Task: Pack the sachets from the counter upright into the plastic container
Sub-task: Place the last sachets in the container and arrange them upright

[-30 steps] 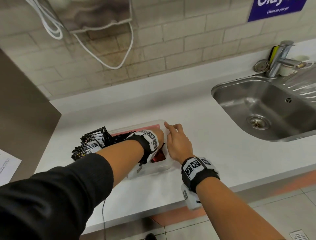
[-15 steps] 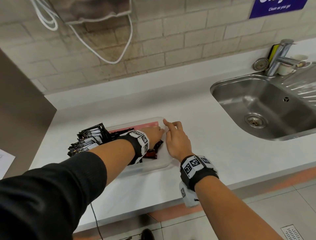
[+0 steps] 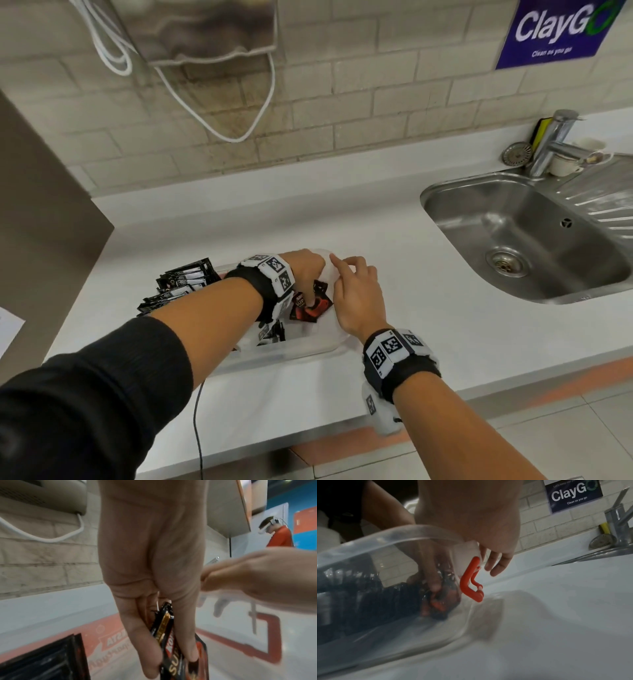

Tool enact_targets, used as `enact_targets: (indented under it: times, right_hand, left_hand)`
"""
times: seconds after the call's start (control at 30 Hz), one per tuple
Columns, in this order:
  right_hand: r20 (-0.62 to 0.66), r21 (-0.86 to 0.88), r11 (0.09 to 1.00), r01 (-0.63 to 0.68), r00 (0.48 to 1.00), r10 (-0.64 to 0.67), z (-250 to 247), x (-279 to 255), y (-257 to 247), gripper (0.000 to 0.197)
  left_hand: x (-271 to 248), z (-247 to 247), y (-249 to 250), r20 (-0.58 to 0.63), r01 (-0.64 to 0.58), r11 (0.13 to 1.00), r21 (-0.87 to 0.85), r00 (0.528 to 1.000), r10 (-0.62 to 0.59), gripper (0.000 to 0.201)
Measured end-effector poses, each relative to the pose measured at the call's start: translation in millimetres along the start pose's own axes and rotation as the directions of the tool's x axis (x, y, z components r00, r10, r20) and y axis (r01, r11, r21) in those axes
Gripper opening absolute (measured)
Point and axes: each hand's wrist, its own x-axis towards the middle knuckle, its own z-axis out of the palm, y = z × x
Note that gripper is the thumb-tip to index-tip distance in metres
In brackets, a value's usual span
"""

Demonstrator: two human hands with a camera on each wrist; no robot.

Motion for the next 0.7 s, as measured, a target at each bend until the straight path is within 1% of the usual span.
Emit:
enact_targets:
  times: [0.07,0.17,0.2,0.27,0.33,0.37,0.43,0.53,0.6,0.63,0.7]
  right_hand:
    - [-0.046,-0.077,0.996,0.046,0.998,-0.05,-1,0,-2,0.05]
    - [-0.104,-0.091,0.978,0.185,0.975,-0.194,-2,0,-7,0.052]
    - [-0.09,-0.086,0.97,0.227,0.968,-0.235,-3,0,-8,0.057]
    - [-0.011,-0.056,0.956,0.289,0.957,-0.29,-5,3,-11,0.074]
    - [0.088,-0.035,0.946,0.323,0.944,-0.319,-6,8,-16,0.089]
    - [0.118,-0.038,0.942,0.333,0.938,-0.327,-5,11,-20,0.091]
    - [0.133,-0.046,0.941,0.337,0.935,-0.328,-2,16,-27,0.087]
    - [0.122,-0.039,0.96,0.278,0.955,-0.272,1,20,-29,0.071]
    - [0.067,-0.018,0.974,0.225,0.972,-0.223,2,21,-28,0.059]
    - [0.024,-0.001,0.981,0.195,0.981,-0.195,3,22,-27,0.055]
    - [-0.051,0.029,0.99,0.141,0.989,-0.14,5,22,-25,0.054]
  left_hand:
    - [-4,-7,-8,-0.004,0.029,0.991,-0.13,1.0,-0.03,0.052]
    - [-11,-13,-17,0.034,0.087,0.928,-0.363,0.996,-0.08,0.036]
    - [-12,-15,-20,0.035,0.088,0.905,-0.415,0.996,-0.081,0.039]
    - [-15,-17,-27,0.032,0.078,0.853,-0.516,0.997,-0.072,0.041]
    - [-17,-16,-33,0.029,0.056,0.794,-0.605,0.998,-0.049,0.031]
    - [-17,-16,-35,0.016,0.035,0.772,-0.634,0.999,-0.032,0.027]
    - [-17,-14,-38,-0.036,-0.005,0.751,-0.661,0.999,-0.024,0.022]
    - [-17,-13,-44,-0.117,-0.034,0.744,-0.667,0.991,-0.06,0.035]
    - [-21,-14,-47,-0.12,-0.056,0.719,-0.693,0.992,-0.039,0.037]
    - [-23,-16,-48,-0.109,-0.062,0.71,-0.701,0.994,-0.021,0.034]
    - [-27,-18,-50,-0.11,-0.079,0.707,-0.703,0.994,0.002,0.025]
